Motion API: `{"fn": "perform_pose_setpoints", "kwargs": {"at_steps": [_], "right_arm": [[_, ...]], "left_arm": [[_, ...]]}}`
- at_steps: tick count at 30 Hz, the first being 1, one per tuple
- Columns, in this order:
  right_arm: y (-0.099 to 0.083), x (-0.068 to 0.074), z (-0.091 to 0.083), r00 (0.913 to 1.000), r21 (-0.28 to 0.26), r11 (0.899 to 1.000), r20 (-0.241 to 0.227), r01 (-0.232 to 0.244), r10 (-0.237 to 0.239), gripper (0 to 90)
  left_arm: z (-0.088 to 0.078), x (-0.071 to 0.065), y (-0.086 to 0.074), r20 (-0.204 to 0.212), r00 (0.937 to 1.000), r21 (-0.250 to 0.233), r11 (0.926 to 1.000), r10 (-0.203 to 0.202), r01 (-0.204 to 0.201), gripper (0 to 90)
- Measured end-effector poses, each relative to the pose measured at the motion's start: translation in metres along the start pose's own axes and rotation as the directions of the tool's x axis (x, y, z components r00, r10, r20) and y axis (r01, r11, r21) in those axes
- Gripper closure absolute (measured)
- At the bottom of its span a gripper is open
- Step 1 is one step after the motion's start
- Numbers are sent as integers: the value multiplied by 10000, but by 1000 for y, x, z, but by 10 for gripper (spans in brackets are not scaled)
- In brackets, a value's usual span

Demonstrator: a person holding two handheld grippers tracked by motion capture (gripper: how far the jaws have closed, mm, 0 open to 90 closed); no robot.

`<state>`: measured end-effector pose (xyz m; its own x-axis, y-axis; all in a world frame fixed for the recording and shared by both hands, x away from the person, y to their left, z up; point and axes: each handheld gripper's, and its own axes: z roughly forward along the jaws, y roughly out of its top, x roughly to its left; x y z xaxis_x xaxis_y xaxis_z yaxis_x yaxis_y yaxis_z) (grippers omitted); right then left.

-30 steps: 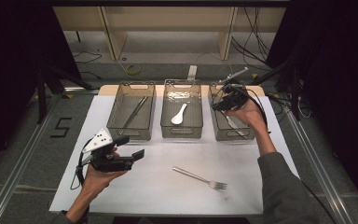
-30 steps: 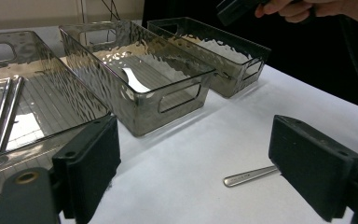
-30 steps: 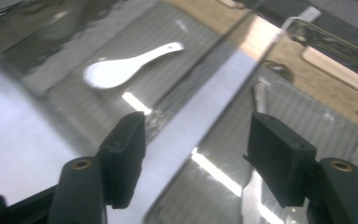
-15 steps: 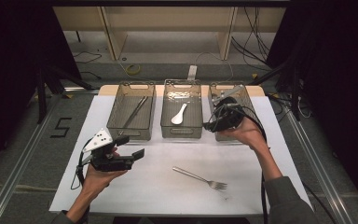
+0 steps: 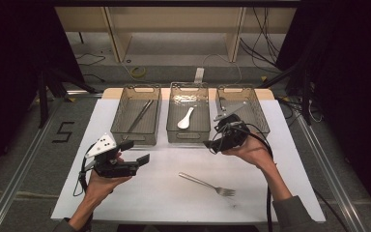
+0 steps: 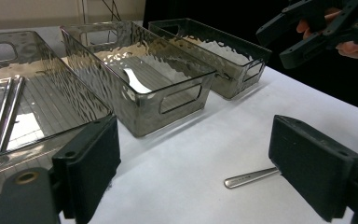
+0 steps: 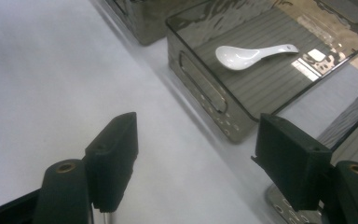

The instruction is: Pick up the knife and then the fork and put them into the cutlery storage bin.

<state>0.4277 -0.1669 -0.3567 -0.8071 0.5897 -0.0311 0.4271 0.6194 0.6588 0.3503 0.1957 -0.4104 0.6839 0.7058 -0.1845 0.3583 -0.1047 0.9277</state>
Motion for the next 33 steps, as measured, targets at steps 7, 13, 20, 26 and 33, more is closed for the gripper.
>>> {"fn": "perform_pose_setpoints", "kwargs": {"at_steps": [7,13,20,26,33], "right_arm": [[-4,8,-9,9999,7,9999,-62,137,-137,301],[-9,16,-9,9997,138,9996,-88,240,-239,314],[-19,25,3,9984,840,9956,-425,406,-372,336],[-25,34,15,9973,1378,9890,-576,540,-464,374],[-33,42,29,9941,2151,9736,-923,760,-572,446]], "left_arm": [[0,-1,0,-19,9999,31,9999,113,-113,158],[0,-1,0,-33,9998,58,9998,179,-178,158],[-1,-2,0,-62,9997,3,9997,252,-252,158],[-1,-2,0,-47,9997,-65,9997,229,-229,158],[-1,-3,0,4,9997,-86,9997,243,-243,158]]}}
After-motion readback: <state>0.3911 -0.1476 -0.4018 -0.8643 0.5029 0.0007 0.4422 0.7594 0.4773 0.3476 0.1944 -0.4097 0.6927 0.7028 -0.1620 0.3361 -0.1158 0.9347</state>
